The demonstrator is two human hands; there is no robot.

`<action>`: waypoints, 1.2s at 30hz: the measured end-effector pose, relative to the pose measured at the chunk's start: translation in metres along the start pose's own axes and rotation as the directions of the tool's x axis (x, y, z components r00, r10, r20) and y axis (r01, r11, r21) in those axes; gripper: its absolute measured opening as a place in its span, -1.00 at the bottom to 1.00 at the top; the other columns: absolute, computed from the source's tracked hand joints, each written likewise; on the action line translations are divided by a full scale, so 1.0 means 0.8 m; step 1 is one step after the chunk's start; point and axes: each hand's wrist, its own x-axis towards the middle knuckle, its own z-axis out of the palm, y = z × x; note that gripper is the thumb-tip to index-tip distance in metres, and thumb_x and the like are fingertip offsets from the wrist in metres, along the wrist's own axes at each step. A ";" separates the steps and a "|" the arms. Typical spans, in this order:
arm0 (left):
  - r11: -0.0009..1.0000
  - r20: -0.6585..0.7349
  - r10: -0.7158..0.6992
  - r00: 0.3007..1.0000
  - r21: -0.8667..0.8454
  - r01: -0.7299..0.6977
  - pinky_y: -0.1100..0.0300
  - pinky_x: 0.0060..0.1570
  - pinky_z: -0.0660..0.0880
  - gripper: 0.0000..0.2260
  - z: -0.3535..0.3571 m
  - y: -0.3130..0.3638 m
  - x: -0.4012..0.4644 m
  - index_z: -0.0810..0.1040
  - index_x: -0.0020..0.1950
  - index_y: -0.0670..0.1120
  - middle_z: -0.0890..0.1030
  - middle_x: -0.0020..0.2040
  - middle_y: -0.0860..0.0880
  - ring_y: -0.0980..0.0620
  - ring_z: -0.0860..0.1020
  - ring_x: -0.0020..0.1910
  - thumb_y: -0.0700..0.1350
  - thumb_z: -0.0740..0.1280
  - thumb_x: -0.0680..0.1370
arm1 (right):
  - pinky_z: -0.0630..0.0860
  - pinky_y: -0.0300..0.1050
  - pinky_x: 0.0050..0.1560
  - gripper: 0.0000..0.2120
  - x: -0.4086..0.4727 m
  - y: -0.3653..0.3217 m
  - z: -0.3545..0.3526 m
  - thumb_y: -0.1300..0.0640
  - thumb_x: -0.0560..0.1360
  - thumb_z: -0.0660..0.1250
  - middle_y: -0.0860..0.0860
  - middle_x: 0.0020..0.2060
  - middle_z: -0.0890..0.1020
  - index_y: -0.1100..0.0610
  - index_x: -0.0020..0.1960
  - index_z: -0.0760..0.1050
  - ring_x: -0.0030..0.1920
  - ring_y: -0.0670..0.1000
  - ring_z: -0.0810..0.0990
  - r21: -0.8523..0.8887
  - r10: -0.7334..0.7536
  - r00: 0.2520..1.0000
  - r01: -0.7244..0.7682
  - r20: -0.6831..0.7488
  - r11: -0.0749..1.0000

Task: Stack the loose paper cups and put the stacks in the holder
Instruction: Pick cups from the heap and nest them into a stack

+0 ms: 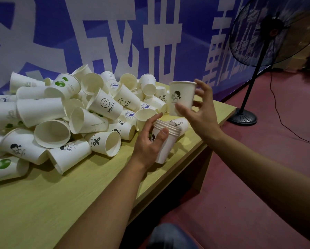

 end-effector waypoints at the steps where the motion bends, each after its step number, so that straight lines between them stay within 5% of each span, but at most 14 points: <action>1: 1.000 0.002 0.003 1.000 0.006 -0.003 0.06 0.25 0.54 -0.43 0.000 0.000 0.000 0.37 0.44 0.27 0.52 0.35 0.13 0.16 0.54 0.27 0.33 0.28 0.45 | 0.65 -0.17 -0.15 -0.29 -0.007 -0.004 0.007 0.13 0.45 0.51 0.06 0.31 0.37 -0.03 0.46 0.19 0.12 0.00 0.55 0.037 0.008 0.999 -0.010 0.049 0.999; 5: 1.000 -0.005 0.003 1.000 -0.010 -0.003 -0.03 0.14 0.60 -0.29 -0.002 -0.004 0.002 0.12 0.56 0.32 0.48 0.38 0.09 0.05 0.55 0.28 0.35 0.28 0.45 | 0.62 -0.23 -0.12 -0.38 -0.031 -0.003 0.025 0.08 0.50 0.44 -0.01 0.31 0.41 -0.02 0.47 0.24 0.11 -0.03 0.55 0.022 0.016 0.988 -0.019 0.152 1.000; 8: 1.000 -0.038 0.022 0.999 -0.020 -0.023 0.11 0.02 0.63 -0.26 -0.001 -0.005 0.003 0.08 0.59 0.28 0.51 0.32 0.07 0.16 0.61 0.15 0.33 0.27 0.46 | 0.59 -0.27 -0.02 -0.46 -0.039 0.004 0.026 0.01 0.56 0.36 -0.05 0.31 0.42 -0.07 0.49 0.28 0.09 -0.10 0.54 -0.052 0.022 0.990 -0.015 0.141 0.999; 13: 0.996 -0.165 0.053 0.985 -0.067 -0.065 0.07 0.25 0.54 -0.46 -0.003 -0.003 0.006 0.14 0.46 0.42 0.40 0.48 0.00 0.07 0.51 0.34 0.26 0.25 0.51 | 0.50 -0.25 0.08 -0.67 -0.044 0.017 0.020 0.02 0.59 0.25 -0.11 0.23 0.45 -0.09 0.34 0.47 0.12 -0.07 0.52 -0.137 -0.044 0.975 0.076 0.219 0.988; 19: 0.992 -0.202 0.055 0.978 -0.099 -0.077 0.22 -0.18 0.59 -0.66 -0.004 -0.003 0.008 0.37 0.29 0.25 0.56 0.16 0.09 0.19 0.62 -0.06 0.19 0.28 0.53 | 0.33 0.10 0.44 -0.45 -0.036 0.031 0.009 0.14 0.53 0.36 -0.04 0.42 0.45 -0.01 0.50 0.34 0.45 -0.01 0.33 -0.446 0.000 0.936 0.168 0.353 0.879; 23: 0.993 -0.277 0.055 0.959 -0.088 -0.082 0.20 -0.17 0.58 -0.63 -0.006 -0.004 0.008 0.36 0.30 0.29 0.57 0.16 0.06 0.12 0.63 -0.02 0.26 0.25 0.51 | 0.06 0.23 0.54 -0.30 -0.029 0.040 0.005 0.06 0.51 0.40 -0.05 0.53 0.31 -0.04 0.57 0.17 0.58 0.03 0.08 -0.621 0.117 0.872 0.238 0.475 0.747; 26: 0.994 -0.311 0.065 0.948 -0.067 -0.090 0.23 -0.13 0.58 -0.57 -0.006 -0.003 0.009 0.36 0.36 0.22 0.57 0.19 0.02 0.07 0.62 0.04 0.26 0.24 0.51 | -0.04 0.25 0.55 -0.29 -0.021 0.044 0.000 -0.05 0.49 0.41 -0.04 0.50 0.33 -0.10 0.55 0.17 0.56 0.04 0.15 -0.665 0.064 0.868 0.326 0.492 0.672; 31: 0.992 -0.297 0.081 0.951 -0.064 -0.105 0.28 -0.21 0.57 -0.53 -0.006 -0.001 0.008 0.35 0.39 0.16 0.56 0.17 0.08 0.17 0.62 -0.02 0.26 0.23 0.51 | 0.26 0.12 0.40 -0.30 -0.001 0.046 -0.008 -0.23 0.44 0.42 0.00 0.34 0.37 -0.21 0.51 0.23 0.32 0.06 0.34 -0.710 0.049 0.850 0.404 0.524 0.577; 36: 0.987 -0.268 0.109 0.957 -0.084 -0.136 0.31 -0.21 0.55 -0.58 -0.006 0.005 0.004 0.37 0.35 0.20 0.57 0.18 0.06 0.21 0.62 -0.03 0.23 0.25 0.51 | 0.52 -0.02 0.20 -0.34 0.006 0.041 -0.016 -0.17 0.40 0.49 -0.02 0.32 0.35 -0.19 0.44 0.34 0.27 0.03 0.37 -0.665 0.098 0.892 0.253 0.442 0.702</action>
